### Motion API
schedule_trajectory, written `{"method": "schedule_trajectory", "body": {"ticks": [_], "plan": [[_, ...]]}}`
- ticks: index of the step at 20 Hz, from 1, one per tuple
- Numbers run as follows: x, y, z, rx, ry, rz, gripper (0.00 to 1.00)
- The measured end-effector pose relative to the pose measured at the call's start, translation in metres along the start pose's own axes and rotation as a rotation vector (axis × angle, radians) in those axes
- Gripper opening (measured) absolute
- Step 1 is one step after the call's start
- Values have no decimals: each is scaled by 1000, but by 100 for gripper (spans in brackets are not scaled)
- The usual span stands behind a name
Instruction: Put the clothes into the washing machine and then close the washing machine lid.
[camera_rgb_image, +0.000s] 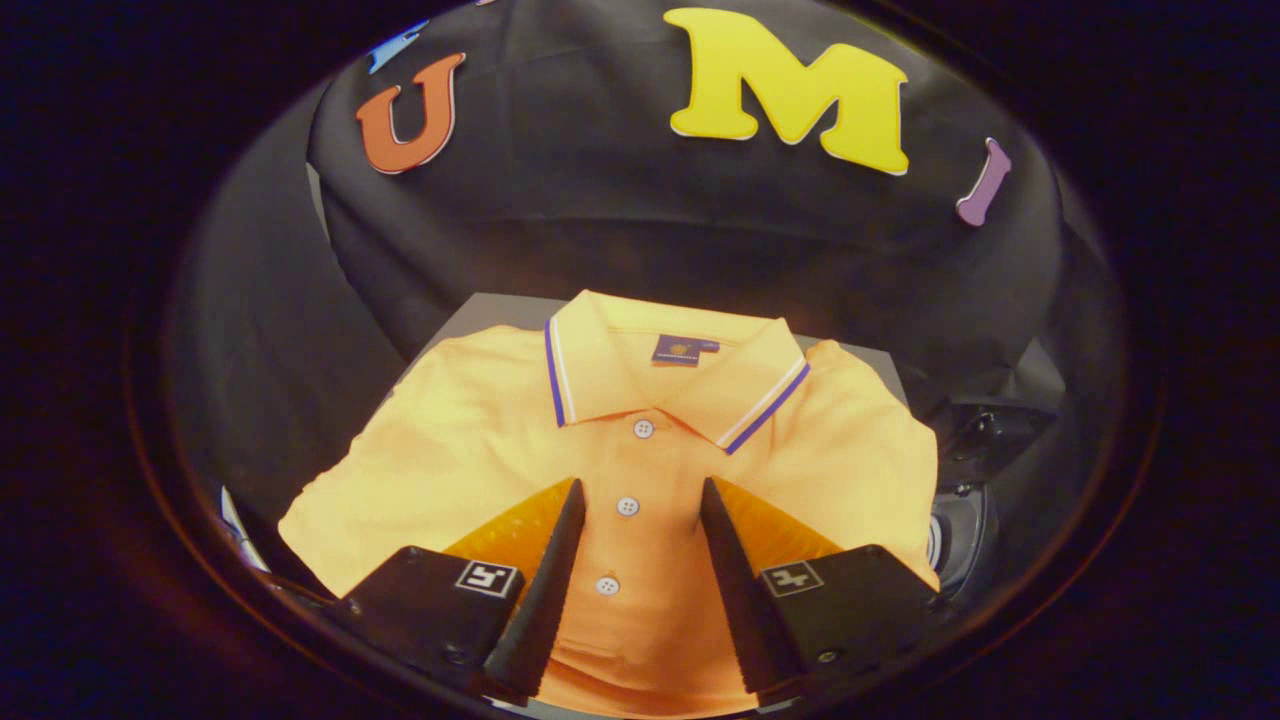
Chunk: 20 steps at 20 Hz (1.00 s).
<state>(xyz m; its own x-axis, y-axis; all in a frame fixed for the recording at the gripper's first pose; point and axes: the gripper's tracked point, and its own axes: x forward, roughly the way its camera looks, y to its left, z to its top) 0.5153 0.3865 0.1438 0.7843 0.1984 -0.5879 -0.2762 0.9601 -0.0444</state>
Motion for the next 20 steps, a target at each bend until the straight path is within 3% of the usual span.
{"method": "schedule_trajectory", "body": {"ticks": [1, 4, 5, 6, 7, 13, 20], "plan": [[3, 1, -1, -5, 7, 8, 70], [3, -2, 2, -12, 18, 33, 40], [7, -4, -2, -10, 10, 48, 35], [4, -4, 3, -9, 4, 66, 14], [3, -4, 5, -22, 6, 79, 10], [3, -6, 6, -25, -36, 160, 7], [-10, -22, 7, 17, -121, 318, 6]]}}
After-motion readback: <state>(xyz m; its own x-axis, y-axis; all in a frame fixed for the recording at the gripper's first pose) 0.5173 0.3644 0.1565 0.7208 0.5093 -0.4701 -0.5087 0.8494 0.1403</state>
